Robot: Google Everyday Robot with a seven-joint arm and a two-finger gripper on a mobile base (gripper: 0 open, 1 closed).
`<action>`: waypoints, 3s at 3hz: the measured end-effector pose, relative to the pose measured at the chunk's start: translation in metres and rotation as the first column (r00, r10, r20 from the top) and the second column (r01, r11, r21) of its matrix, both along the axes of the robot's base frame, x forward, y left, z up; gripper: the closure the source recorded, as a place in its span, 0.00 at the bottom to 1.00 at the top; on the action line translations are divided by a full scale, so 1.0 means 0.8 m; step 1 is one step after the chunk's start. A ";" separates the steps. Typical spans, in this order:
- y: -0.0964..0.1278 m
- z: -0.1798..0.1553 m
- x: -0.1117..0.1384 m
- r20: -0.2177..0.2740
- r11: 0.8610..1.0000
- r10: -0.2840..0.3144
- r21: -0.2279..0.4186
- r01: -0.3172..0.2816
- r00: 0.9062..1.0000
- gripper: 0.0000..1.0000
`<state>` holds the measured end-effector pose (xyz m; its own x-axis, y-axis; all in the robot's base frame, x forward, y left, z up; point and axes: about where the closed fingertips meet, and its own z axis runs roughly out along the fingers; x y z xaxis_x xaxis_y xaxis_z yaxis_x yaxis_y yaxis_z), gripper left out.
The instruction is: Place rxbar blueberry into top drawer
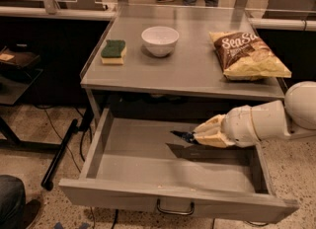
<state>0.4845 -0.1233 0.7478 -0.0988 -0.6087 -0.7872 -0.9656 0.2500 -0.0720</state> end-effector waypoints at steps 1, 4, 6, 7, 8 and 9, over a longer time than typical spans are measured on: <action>-0.007 -0.031 0.008 -0.015 0.999 -0.035 0.035 0.036 0.999 1.00; 0.015 -0.096 0.024 -0.095 0.999 0.038 -0.035 -0.041 0.995 1.00; 0.040 -0.116 0.018 -0.139 0.992 0.117 -0.022 -0.122 0.983 1.00; 0.040 -0.116 0.018 -0.139 0.992 0.117 -0.022 -0.122 0.983 0.81; 0.040 -0.116 0.018 -0.139 0.992 0.118 -0.022 -0.122 0.983 0.58; 0.040 -0.116 0.018 -0.139 0.992 0.118 -0.022 -0.122 0.983 0.27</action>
Offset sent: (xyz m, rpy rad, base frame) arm 0.0144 -0.0192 -0.0635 -0.0275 0.0619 -0.0640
